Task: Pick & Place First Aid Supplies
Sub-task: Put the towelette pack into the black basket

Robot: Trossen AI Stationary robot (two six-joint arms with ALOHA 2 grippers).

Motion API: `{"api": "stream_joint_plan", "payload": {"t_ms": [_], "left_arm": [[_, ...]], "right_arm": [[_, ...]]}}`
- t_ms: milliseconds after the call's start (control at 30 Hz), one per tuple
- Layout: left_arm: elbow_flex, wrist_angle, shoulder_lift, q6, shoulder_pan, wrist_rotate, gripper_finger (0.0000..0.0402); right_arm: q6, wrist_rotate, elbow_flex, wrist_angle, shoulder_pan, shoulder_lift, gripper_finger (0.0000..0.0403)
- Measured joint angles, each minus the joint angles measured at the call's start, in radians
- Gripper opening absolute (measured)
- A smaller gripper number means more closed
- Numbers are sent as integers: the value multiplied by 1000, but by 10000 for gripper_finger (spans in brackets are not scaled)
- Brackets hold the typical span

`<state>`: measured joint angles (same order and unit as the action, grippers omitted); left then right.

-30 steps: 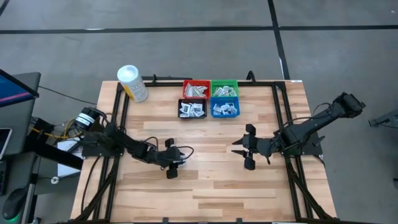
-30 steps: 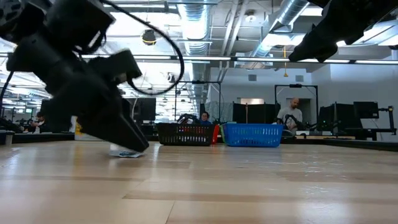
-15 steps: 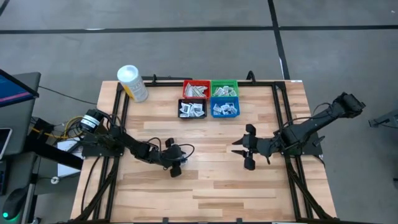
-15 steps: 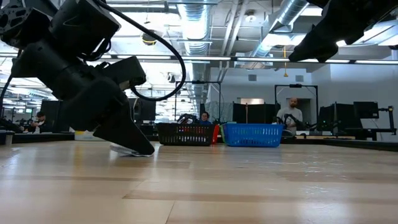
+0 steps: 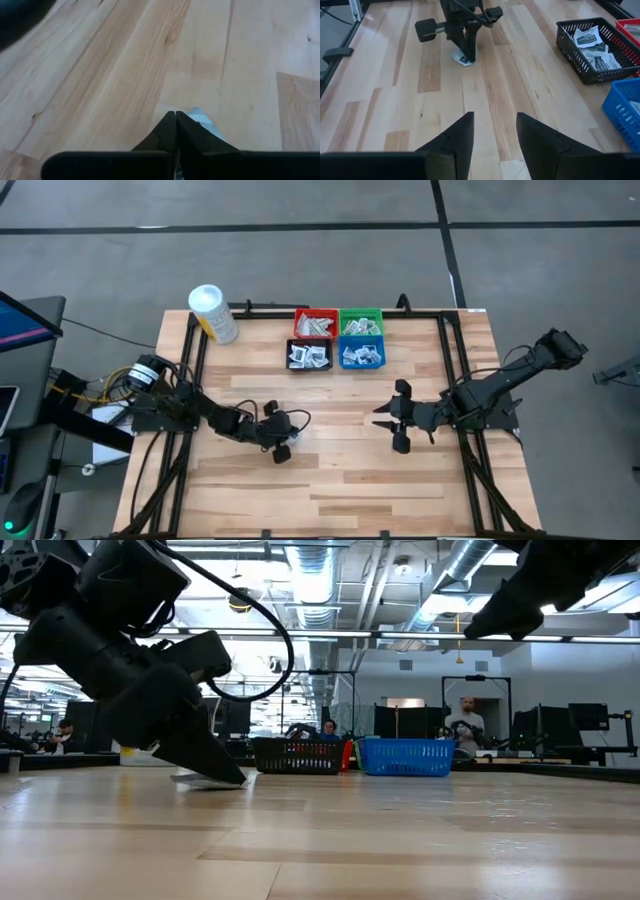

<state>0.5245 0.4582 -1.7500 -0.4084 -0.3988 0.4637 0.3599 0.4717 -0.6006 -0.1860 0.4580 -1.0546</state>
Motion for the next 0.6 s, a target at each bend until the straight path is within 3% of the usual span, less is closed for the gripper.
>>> {"api": "stream_joint_plan", "payload": {"t_ms": [267,433,600], "left_arm": [[-1,154,47,9,18,9,6],[0,186,149,25,70,127,6],[1,200,268,75,193,218,9]], "right_arm": [[0,0,0,8,0,0,143],[0,1,0,9,0,0,138],[0,2,0,33,0,0,137]]}}
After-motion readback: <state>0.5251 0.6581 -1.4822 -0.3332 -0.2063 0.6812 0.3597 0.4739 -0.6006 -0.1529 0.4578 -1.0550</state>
